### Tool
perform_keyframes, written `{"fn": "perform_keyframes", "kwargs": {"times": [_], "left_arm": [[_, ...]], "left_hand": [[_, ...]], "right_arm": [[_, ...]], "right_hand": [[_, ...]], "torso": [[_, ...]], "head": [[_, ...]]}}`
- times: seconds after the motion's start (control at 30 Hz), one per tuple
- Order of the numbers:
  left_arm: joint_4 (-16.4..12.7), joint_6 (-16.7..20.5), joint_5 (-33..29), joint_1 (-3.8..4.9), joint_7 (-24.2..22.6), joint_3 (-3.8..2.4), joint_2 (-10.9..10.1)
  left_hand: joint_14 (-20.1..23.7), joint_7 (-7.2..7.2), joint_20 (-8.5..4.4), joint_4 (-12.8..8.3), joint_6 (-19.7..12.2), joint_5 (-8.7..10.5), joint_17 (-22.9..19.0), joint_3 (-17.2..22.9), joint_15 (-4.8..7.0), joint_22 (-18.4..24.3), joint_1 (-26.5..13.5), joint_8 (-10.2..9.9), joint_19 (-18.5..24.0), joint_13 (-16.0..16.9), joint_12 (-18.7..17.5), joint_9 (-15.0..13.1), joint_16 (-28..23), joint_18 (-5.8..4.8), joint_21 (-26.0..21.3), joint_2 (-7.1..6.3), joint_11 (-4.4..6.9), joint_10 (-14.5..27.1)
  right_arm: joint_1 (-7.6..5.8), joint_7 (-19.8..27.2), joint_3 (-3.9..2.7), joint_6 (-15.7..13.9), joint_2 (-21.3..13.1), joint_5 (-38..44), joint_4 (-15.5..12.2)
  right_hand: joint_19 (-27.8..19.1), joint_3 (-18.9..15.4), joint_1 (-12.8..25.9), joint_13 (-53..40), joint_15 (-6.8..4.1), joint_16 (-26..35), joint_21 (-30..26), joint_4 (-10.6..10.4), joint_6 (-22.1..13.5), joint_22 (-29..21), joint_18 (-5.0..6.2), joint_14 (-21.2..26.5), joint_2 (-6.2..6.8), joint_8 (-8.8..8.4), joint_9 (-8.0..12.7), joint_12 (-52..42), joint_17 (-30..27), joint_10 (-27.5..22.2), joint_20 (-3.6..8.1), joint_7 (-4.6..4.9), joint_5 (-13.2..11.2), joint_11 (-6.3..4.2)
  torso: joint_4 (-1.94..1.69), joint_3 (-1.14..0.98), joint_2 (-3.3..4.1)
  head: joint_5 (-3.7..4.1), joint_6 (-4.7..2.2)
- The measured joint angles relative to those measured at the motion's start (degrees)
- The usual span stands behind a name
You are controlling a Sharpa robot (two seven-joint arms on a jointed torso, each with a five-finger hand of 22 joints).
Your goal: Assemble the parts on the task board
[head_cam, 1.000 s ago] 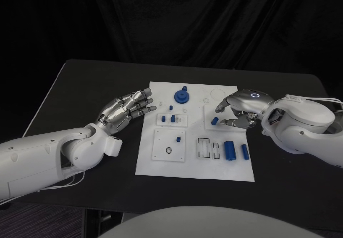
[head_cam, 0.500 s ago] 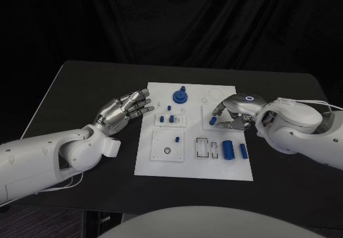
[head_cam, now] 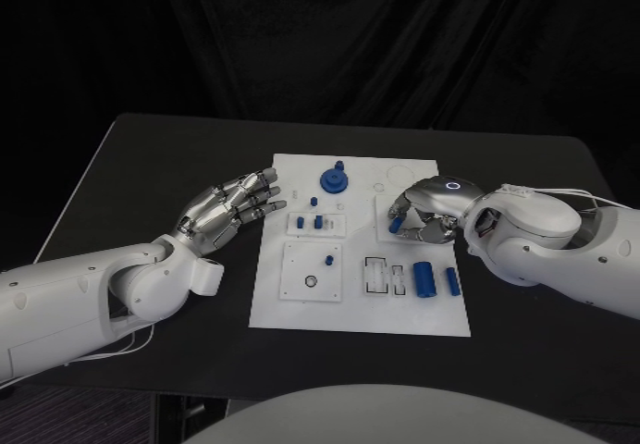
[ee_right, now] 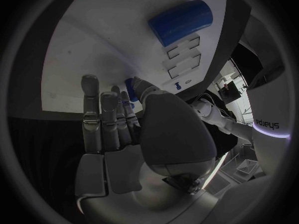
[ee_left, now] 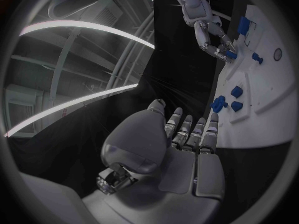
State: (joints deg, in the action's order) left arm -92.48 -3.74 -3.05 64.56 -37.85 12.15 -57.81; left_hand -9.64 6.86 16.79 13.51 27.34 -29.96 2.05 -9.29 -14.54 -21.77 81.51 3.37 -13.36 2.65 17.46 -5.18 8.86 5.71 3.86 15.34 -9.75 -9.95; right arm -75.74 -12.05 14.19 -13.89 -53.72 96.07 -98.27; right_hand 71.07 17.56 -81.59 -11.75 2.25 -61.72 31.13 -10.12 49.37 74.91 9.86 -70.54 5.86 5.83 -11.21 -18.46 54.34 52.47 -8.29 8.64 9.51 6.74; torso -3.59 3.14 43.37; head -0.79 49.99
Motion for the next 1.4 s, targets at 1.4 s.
{"fn": "perform_keyframes", "kwargs": {"times": [1.4], "left_arm": [[-0.2, -0.1, 0.0, -1.51, 0.2, -0.01, -0.6]], "left_hand": [[0.0, 1.34, 0.00, -1.2, 1.3, -0.67, 0.0, 1.2, 0.00, 0.4, 0.5, 0.2, 0.0, 0.0, 0.0, -0.2, 0.0, 0.00, 0.0, 0.02, 0.39, 0.4]], "right_arm": [[-4.07, -1.8, -0.04, -3.9, -2.3, 0.0, -10.0]], "right_hand": [[1.9, 3.4, -4.1, -0.1, -1.74, -1.1, 3.5, 2.2, 8.9, 0.0, -0.94, -2.1, -0.46, 4.48, -3.6, 0.3, 1.4, 8.8, 1.54, -0.95, 2.1, -2.44]], "torso": [[0.09, 0.05, 0.04]], "head": [[-1.53, 0.00]]}}
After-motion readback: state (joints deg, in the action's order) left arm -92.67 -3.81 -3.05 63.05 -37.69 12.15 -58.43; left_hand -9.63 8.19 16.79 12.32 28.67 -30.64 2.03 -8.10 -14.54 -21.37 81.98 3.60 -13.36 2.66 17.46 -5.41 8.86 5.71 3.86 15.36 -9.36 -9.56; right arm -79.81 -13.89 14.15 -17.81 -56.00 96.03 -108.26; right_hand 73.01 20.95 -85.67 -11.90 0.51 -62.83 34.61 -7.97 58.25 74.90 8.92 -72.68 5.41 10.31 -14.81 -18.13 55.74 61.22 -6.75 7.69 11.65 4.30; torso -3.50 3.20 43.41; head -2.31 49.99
